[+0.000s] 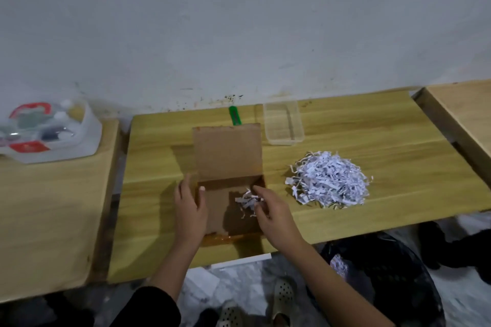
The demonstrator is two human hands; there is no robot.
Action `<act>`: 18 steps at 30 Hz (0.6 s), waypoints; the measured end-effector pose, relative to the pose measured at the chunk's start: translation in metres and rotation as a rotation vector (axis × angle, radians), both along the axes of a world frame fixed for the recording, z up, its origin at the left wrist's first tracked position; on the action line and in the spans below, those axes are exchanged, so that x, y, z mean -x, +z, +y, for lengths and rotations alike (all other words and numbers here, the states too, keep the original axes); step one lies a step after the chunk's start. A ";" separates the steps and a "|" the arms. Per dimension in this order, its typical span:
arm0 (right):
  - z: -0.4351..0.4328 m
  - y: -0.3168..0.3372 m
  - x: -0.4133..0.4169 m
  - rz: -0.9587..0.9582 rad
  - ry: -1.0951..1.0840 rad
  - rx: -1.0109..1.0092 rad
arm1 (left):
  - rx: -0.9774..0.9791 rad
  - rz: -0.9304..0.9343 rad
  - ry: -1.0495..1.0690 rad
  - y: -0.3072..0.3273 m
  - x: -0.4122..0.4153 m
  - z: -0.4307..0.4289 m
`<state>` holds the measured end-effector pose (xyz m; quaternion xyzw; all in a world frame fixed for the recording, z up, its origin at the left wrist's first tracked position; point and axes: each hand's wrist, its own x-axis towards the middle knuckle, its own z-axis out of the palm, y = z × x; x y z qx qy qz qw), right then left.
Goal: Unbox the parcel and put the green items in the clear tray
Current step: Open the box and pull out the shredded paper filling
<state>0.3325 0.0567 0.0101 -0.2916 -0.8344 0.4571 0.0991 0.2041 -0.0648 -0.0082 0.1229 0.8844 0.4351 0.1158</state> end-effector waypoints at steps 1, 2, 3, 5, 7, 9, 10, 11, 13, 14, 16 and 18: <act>-0.007 -0.001 0.003 -0.012 -0.015 0.011 | -0.016 -0.064 0.003 -0.005 -0.001 -0.003; -0.013 -0.004 0.007 -0.029 -0.033 0.023 | -0.042 -0.121 -0.009 -0.009 -0.002 -0.005; -0.016 -0.007 0.010 -0.051 -0.046 0.030 | -0.080 -0.166 -0.028 -0.014 -0.003 -0.005; -0.021 -0.015 0.015 -0.116 -0.050 0.042 | -0.174 -0.213 -0.044 -0.021 -0.006 -0.005; -0.022 -0.023 0.022 -0.209 -0.050 0.049 | -0.232 -0.236 -0.019 -0.025 -0.006 -0.004; -0.019 -0.030 0.029 -0.263 -0.065 0.082 | -0.239 -0.233 -0.008 -0.026 -0.005 -0.004; -0.018 -0.032 0.032 -0.293 -0.059 0.100 | -0.237 -0.225 -0.007 -0.026 -0.004 -0.004; -0.017 -0.031 0.035 -0.319 -0.039 0.115 | -0.238 -0.220 -0.006 -0.027 -0.004 -0.004; -0.020 -0.031 0.040 -0.305 0.046 0.150 | -0.246 -0.215 -0.001 -0.030 -0.003 -0.004; -0.023 -0.030 0.042 -0.280 0.095 0.174 | -0.249 -0.214 0.000 -0.031 -0.003 -0.004; -0.028 -0.027 0.042 -0.232 0.132 0.185 | -0.259 -0.207 0.006 -0.033 -0.003 -0.003; -0.030 -0.027 0.042 -0.202 0.062 0.152 | -0.267 -0.192 0.023 -0.036 -0.002 -0.003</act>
